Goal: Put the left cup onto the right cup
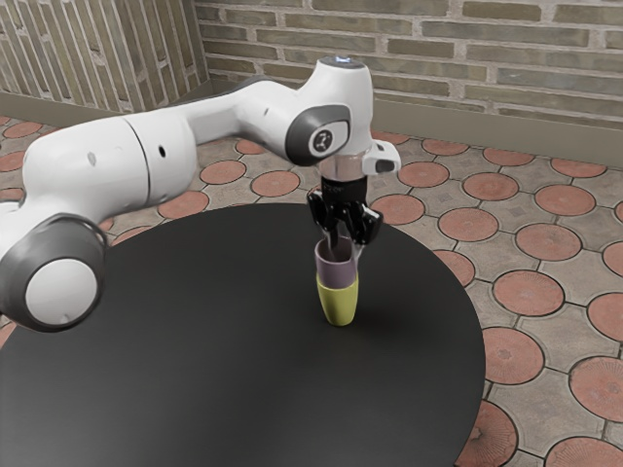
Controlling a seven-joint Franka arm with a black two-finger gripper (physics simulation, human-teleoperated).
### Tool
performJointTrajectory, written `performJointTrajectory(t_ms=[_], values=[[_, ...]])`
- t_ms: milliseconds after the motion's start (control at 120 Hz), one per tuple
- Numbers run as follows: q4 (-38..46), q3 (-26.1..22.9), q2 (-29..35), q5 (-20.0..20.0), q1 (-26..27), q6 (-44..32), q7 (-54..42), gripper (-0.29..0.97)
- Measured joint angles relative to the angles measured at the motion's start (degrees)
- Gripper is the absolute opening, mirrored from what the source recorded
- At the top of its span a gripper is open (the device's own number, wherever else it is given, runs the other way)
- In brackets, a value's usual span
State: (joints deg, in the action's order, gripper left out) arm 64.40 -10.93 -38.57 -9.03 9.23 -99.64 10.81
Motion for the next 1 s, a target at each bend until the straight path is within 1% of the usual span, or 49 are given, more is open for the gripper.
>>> performJointTrajectory(t_ms=[233,450,533,650,792,900,1000], values=[[0.68,-0.21,4.18,-0.38,0.76,0.72,0.55,0.33],[3.19,0.45,8.88,-0.79,2.2,1.14,1.01,0.34],[5.48,0.72,11.14,-0.81,2.51,1.21,1.15,0.36],[9.91,2.23,14.72,-0.76,2.91,1.27,1.24,0.44],[13.03,3.71,17.87,-0.59,3.63,1.53,1.12,0.56],[14.66,5.43,19.5,0.01,4.35,2.25,0.59,0.61],[18.1,6.47,22.4,0.58,4.7,2.7,0.11,0.63]])
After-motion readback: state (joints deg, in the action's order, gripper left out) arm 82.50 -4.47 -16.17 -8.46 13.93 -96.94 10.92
